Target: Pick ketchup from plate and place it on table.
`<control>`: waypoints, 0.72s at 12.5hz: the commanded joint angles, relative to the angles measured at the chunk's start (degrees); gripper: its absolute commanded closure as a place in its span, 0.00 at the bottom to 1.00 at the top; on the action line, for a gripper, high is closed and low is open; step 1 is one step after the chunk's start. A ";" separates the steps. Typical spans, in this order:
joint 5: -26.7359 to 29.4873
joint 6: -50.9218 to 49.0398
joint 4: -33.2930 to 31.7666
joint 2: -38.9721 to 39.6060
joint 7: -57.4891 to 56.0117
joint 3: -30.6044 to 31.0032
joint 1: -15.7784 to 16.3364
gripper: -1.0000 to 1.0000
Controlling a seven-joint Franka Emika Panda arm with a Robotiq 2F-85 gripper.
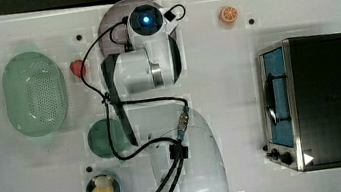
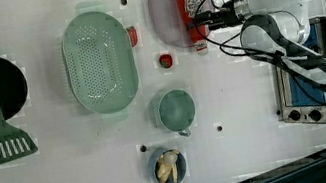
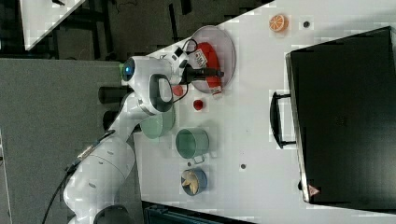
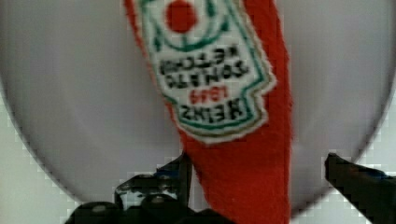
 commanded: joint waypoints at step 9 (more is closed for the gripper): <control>-0.13 3.67 3.21 0.21 -0.34 0.40 0.79 0.42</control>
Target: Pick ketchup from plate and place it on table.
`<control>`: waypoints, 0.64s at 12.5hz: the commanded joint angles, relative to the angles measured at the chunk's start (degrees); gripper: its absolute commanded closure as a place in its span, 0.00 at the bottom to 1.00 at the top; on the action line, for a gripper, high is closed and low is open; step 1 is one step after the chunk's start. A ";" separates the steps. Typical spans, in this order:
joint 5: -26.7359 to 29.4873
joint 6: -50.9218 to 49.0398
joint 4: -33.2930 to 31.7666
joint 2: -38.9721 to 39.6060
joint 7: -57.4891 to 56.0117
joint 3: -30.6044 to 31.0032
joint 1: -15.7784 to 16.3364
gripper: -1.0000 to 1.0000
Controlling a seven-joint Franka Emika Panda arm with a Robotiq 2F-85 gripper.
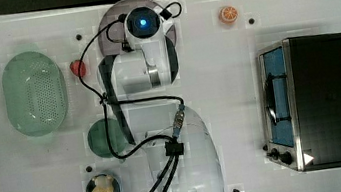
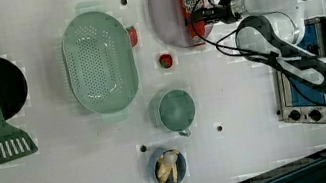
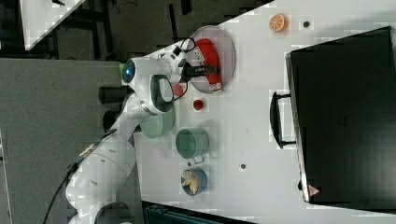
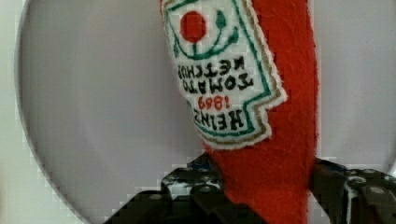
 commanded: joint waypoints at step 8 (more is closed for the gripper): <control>2.40 -15.86 3.67 -17.65 4.71 0.53 -3.01 0.42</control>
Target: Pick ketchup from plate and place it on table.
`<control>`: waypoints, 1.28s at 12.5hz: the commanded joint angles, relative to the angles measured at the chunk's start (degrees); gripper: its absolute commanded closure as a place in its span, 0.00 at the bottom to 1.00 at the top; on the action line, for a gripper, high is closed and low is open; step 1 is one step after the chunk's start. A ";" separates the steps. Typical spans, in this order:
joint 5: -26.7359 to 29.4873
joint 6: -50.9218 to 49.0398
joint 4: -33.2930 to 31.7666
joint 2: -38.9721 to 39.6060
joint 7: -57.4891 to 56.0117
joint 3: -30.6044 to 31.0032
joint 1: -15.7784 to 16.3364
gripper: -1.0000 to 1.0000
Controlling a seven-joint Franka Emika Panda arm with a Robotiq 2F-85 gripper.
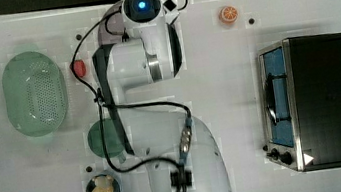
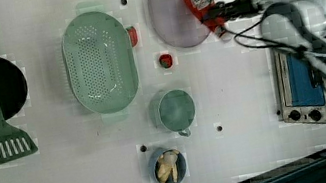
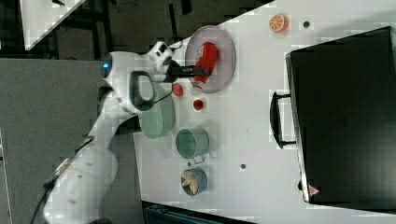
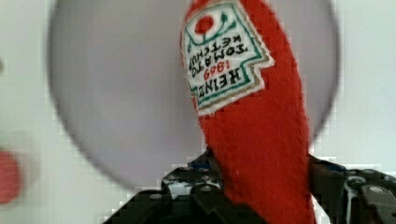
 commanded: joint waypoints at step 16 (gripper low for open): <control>8.82 -15.61 -20.95 -35.26 10.67 -4.73 -6.21 0.42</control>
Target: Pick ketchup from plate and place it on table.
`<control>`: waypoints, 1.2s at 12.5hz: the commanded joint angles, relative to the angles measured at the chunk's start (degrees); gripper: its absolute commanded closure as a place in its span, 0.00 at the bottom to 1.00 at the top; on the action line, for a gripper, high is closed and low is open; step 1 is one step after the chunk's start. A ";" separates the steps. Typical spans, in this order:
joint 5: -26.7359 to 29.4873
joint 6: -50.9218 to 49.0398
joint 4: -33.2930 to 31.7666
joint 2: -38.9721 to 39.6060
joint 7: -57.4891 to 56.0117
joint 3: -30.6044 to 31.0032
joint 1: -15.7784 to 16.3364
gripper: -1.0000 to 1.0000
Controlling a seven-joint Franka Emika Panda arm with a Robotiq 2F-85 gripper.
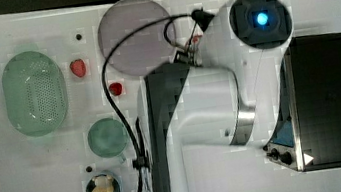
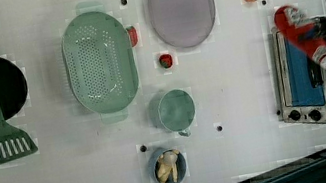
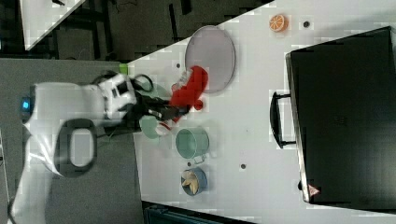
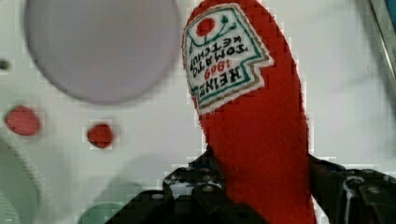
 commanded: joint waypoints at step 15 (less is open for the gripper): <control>-7.00 33.25 -27.35 6.33 12.58 3.50 1.12 0.18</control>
